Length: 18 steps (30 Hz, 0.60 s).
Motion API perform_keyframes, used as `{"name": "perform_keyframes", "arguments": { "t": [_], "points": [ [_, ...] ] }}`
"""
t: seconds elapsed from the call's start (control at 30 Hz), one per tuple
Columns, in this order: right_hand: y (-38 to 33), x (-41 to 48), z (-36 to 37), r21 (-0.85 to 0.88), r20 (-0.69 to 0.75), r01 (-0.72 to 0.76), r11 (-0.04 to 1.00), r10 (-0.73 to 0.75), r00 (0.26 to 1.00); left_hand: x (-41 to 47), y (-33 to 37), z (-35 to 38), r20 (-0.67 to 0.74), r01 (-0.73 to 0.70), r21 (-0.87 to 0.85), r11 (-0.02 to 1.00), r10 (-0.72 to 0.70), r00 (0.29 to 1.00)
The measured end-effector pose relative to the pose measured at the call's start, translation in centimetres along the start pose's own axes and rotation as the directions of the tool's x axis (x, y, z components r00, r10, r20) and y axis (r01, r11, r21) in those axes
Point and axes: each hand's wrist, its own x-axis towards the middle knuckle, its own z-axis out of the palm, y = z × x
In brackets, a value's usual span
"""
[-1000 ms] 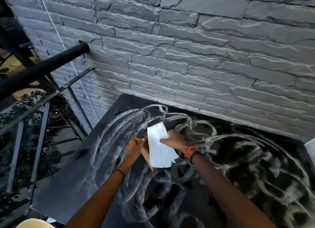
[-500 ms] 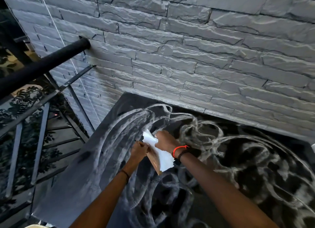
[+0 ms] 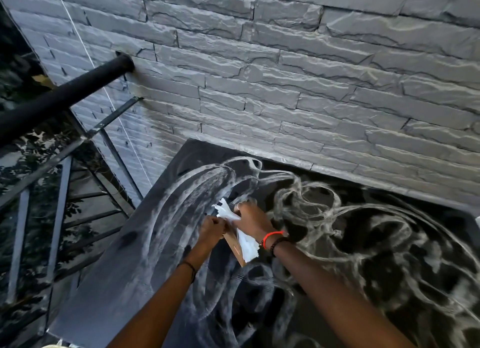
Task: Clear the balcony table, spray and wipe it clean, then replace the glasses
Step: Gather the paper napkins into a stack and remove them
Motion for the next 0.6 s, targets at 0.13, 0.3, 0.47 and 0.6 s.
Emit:
{"name": "perform_keyframes", "arguments": {
  "t": [0.13, 0.3, 0.47, 0.6],
  "points": [
    [1.3, 0.3, -0.4, 0.276, -0.053, -0.133, 0.952, 0.153, 0.987, -0.2, -0.4, 0.1, 0.008, 0.027, -0.032, 0.999, -0.027, 1.000],
    [4.1, 0.2, 0.8, 0.523, 0.055, -0.359, 0.773, 0.390, 0.919, -0.6, -0.9, 0.6, 0.038, 0.096, -0.091, 0.991, -0.093, 0.995],
    [5.1, -1.3, 2.9, 0.679, 0.195, -0.347, 0.646, 0.297, 0.935, -1.3, -1.8, 1.3, 0.066, 0.106, -0.184, 0.977, -0.095, 0.993],
    [4.4, -2.4, 3.3, 0.715, 0.211, -0.344, 0.609, 0.281, 0.936, -2.0, -1.8, 1.6, 0.075, 0.086, -0.221, 0.971, -0.071, 0.995]
  ]
}}
